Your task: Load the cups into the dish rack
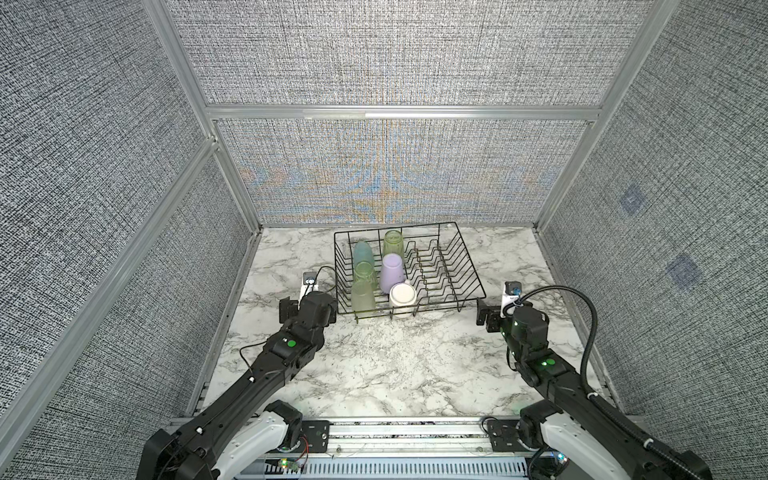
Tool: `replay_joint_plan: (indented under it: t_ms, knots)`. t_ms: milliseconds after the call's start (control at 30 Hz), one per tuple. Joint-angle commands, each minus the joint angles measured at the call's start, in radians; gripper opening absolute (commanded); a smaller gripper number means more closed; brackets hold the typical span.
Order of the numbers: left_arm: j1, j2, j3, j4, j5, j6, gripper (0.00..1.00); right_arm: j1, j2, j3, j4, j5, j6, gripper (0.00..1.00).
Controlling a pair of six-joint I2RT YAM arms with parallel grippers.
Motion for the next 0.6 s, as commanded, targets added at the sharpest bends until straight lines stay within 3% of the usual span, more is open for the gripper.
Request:
replay_joint_plan:
  t_ms: [0,133,333,467,567]
  knots:
    - [0.047,0.010,-0.092,0.344,-0.068,0.195,1.00,-0.009,0.047,-0.004,0.104,0.094,-0.070,0.99]
    - [0.114,0.055,-0.169,0.517,0.021,0.298,1.00,-0.028,0.153,-0.030,0.160,0.090,-0.088,0.99]
    - [0.174,0.177,-0.204,0.651,0.092,0.267,0.99,-0.038,0.174,-0.155,0.352,-0.004,-0.150,0.99]
    - [0.257,0.224,-0.251,0.778,0.161,0.222,0.99,-0.139,0.220,-0.109,0.310,-0.250,-0.160,0.99]
    - [0.319,0.259,-0.249,0.842,0.304,0.182,0.99,-0.180,0.280,-0.110,0.399,-0.343,-0.172,0.99]
